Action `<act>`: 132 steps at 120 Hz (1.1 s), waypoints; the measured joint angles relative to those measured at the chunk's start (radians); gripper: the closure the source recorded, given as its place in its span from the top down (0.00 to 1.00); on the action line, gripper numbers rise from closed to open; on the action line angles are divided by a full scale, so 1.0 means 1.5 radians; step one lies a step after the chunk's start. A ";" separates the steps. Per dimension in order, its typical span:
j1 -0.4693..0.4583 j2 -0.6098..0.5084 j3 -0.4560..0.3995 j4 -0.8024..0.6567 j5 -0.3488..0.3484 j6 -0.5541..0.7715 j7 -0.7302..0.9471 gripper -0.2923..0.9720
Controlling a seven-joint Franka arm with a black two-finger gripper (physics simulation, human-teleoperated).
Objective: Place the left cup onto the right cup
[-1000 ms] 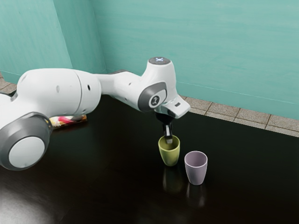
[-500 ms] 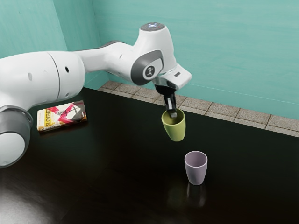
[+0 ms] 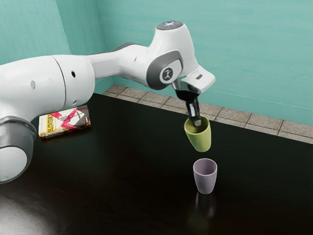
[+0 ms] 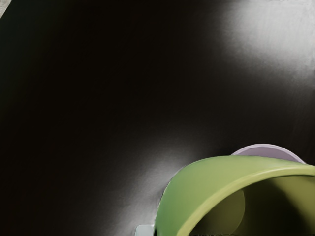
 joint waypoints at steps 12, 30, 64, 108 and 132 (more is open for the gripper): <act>-0.004 0.004 0.001 0.000 -0.013 0.001 -0.002 0.15; -0.010 0.010 0.001 -0.001 -0.032 0.001 -0.006 0.15; -0.012 0.012 0.001 -0.015 -0.071 -0.006 -0.013 0.15; -0.008 0.011 0.002 -0.023 -0.074 -0.036 -0.020 0.15; -0.006 0.030 0.002 -0.026 -0.078 -0.039 -0.023 0.15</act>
